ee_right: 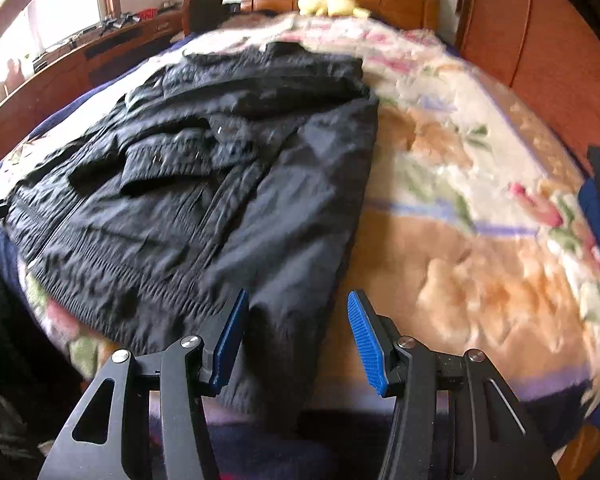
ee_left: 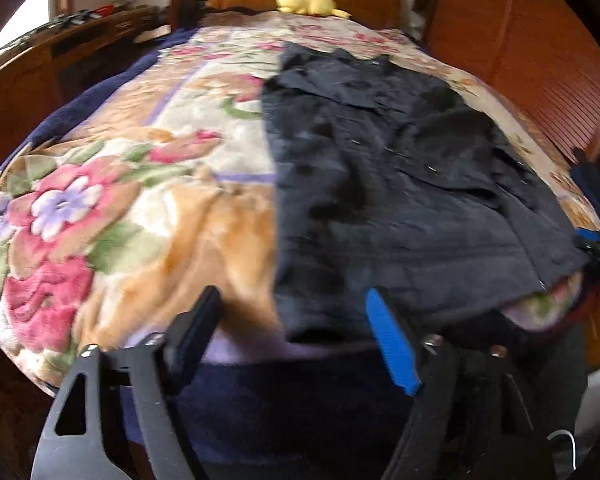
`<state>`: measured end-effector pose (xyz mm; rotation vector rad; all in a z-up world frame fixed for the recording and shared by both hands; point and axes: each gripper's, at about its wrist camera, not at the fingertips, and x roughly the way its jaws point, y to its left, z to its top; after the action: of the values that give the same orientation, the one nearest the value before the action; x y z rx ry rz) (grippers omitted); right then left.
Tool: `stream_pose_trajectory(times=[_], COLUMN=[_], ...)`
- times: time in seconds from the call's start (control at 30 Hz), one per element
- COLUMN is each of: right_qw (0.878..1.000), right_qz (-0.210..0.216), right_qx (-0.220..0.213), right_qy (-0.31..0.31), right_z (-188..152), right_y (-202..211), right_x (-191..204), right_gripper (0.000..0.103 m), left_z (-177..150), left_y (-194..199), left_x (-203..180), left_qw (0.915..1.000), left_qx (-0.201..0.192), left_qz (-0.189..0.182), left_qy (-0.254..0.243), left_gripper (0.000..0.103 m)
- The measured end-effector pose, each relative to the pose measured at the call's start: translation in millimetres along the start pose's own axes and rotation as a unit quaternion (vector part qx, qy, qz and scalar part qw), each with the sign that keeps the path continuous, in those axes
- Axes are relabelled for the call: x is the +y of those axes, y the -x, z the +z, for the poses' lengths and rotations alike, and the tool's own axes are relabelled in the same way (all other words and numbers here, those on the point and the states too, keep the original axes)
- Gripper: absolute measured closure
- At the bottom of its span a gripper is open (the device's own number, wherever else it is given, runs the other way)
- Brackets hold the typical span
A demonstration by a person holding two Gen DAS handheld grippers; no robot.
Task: Fold large clothes
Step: 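Move both tools to the jacket hem and close on it, then lift the hem with both tools and fold it over toward the collar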
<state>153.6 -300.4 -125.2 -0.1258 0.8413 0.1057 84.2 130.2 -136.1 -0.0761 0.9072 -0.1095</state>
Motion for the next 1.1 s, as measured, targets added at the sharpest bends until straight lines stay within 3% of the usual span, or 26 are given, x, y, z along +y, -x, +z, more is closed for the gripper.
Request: stream_pose_trajectory(times=[0.13, 0.27, 0.33, 0.37, 0.43, 0.47, 0.53, 0.83, 1.1], right_qw=[1.0, 0.999, 0.998, 0.997, 0.997, 0.997, 0.997, 0.988, 0.973], right_qz=[0.001, 0.022, 0.035, 0.037, 0.058, 0.061, 0.062, 0.072, 0.07], right_qx=[0.011, 0.012, 0.011, 0.007, 0.004, -0.001, -0.016, -0.129, -0.214], right_qy=[0.003, -0.032, -0.056, -0.063, -0.055, -0.05, -0.046, -0.049, -0.052], right_z=[-10, -11, -12, -11, -11, -10, -9, 7, -5], right_y=[2, -2, -6, -6, -5, -3, 6, 92, 185], right_x=[2, -7, -11, -12, -8, -6, -4, -7, -19], right_gripper=[0.047, 0.04, 0.04, 0.041, 0.069, 0.082, 0.088, 0.093, 0.093], left_z=[-4, -5, -4, -3, 0, 3, 11, 40, 47], left_y=[3, -1, -1, 0, 6, 13, 32, 118, 201], left_x=[-1, -2, -3, -4, -9, -12, -17, -38, -48], left_qw=[0.9999, 0.9998, 0.9996, 0.9995, 0.9994, 0.9991, 0.9978, 0.9855, 0.9669], left_qx=[-0.003, -0.006, -0.009, -0.01, -0.016, -0.026, -0.052, -0.154, -0.236], left_qz=[-0.016, -0.021, -0.028, -0.028, -0.029, -0.03, -0.032, -0.049, -0.064], left_qy=[0.0, 0.0, -0.001, -0.004, -0.012, -0.017, -0.027, -0.051, -0.073], left_gripper=[0.052, 0.059, 0.085, 0.09, 0.096, 0.097, 0.098, 0.098, 0.098])
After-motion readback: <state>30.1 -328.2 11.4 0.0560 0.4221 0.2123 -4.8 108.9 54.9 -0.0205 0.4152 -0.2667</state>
